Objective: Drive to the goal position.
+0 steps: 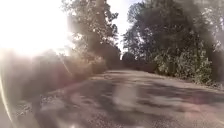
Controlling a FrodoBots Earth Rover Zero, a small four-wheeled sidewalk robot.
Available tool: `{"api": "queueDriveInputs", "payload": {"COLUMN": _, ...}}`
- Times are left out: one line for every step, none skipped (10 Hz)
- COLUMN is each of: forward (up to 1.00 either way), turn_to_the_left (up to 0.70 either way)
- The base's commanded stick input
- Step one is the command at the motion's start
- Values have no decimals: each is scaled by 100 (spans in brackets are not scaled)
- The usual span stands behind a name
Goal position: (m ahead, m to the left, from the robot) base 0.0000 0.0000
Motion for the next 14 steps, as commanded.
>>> {"api": "queueDriveInputs", "payload": {"forward": 5, "turn_to_the_left": 0}}
{"api": "queueDriveInputs", "payload": {"forward": 5, "turn_to_the_left": 0}}
{"api": "queueDriveInputs", "payload": {"forward": 5, "turn_to_the_left": 0}}
{"api": "queueDriveInputs", "payload": {"forward": 5, "turn_to_the_left": 0}}
{"api": "queueDriveInputs", "payload": {"forward": 5, "turn_to_the_left": 0}}
{"api": "queueDriveInputs", "payload": {"forward": 5, "turn_to_the_left": 0}}
{"api": "queueDriveInputs", "payload": {"forward": 5, "turn_to_the_left": 0}}
{"api": "queueDriveInputs", "payload": {"forward": 5, "turn_to_the_left": 0}}
{"api": "queueDriveInputs", "payload": {"forward": 5, "turn_to_the_left": 0}}
{"api": "queueDriveInputs", "payload": {"forward": 5, "turn_to_the_left": 0}}
{"api": "queueDriveInputs", "payload": {"forward": 6, "turn_to_the_left": 0}}
{"api": "queueDriveInputs", "payload": {"forward": 5, "turn_to_the_left": 0}}
{"api": "queueDriveInputs", "payload": {"forward": 5, "turn_to_the_left": 0}}
{"api": "queueDriveInputs", "payload": {"forward": 6, "turn_to_the_left": 0}}
